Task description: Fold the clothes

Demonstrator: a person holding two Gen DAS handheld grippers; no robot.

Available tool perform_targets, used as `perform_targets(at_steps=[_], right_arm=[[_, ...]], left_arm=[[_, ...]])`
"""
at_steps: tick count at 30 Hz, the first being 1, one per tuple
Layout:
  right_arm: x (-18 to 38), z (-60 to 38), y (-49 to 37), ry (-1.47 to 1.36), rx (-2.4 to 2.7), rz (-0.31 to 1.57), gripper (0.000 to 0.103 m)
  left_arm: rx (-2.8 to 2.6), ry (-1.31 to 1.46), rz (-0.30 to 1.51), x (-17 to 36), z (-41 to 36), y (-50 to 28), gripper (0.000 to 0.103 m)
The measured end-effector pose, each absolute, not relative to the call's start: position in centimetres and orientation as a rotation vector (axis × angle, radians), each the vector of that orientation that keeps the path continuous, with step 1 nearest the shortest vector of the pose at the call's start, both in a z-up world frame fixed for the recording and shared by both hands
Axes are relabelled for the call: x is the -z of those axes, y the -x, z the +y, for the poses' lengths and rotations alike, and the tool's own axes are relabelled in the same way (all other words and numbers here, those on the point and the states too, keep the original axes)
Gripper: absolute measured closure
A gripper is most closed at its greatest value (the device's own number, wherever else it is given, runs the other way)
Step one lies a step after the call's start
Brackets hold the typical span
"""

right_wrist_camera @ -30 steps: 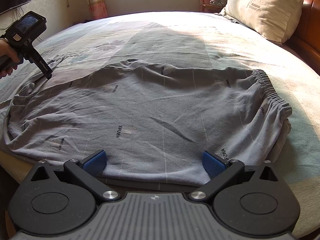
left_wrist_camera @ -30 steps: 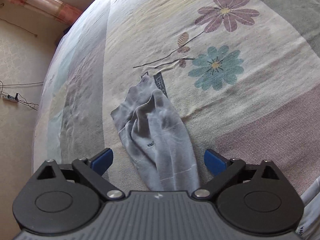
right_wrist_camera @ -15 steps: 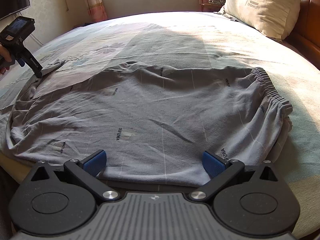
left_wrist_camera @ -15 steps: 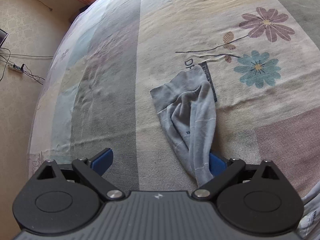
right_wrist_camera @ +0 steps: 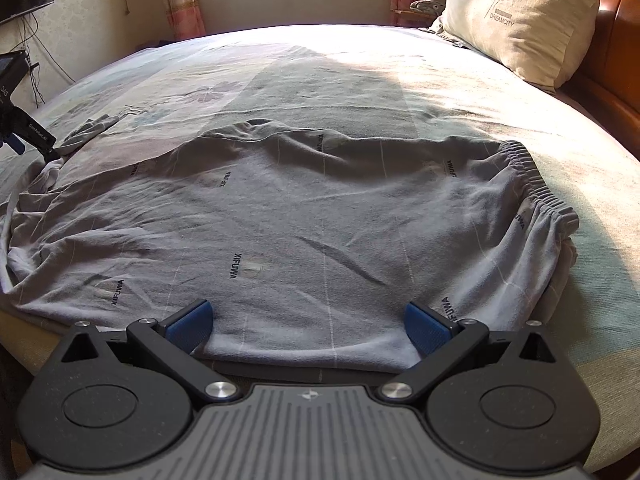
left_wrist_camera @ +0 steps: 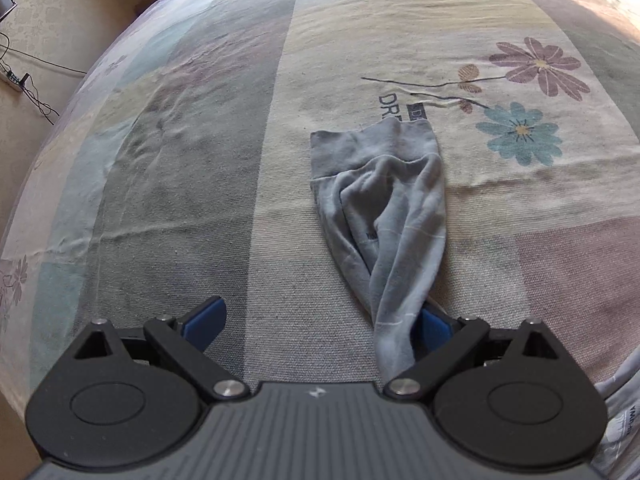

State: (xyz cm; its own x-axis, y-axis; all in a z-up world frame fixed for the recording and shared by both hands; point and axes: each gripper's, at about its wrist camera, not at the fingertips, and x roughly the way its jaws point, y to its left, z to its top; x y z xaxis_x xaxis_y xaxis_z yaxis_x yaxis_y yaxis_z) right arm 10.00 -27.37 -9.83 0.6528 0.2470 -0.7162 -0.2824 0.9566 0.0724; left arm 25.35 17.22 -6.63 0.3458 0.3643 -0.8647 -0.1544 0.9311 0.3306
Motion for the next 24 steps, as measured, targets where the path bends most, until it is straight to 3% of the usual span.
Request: perform_targets(at_steps=[15,24], right_arm=[[4.9,-25.7,-8.2,0.032,-0.295,0.738,0.000],[5.3,-24.9,-7.6,0.035,-0.306,0.760,0.000]], left_arm=[[-0.433,-0.595,1.120,4.8,17.3,-20.5,0.005],[-0.468,-0.611,1.100,3.0,19.0,-14.2,0.005]])
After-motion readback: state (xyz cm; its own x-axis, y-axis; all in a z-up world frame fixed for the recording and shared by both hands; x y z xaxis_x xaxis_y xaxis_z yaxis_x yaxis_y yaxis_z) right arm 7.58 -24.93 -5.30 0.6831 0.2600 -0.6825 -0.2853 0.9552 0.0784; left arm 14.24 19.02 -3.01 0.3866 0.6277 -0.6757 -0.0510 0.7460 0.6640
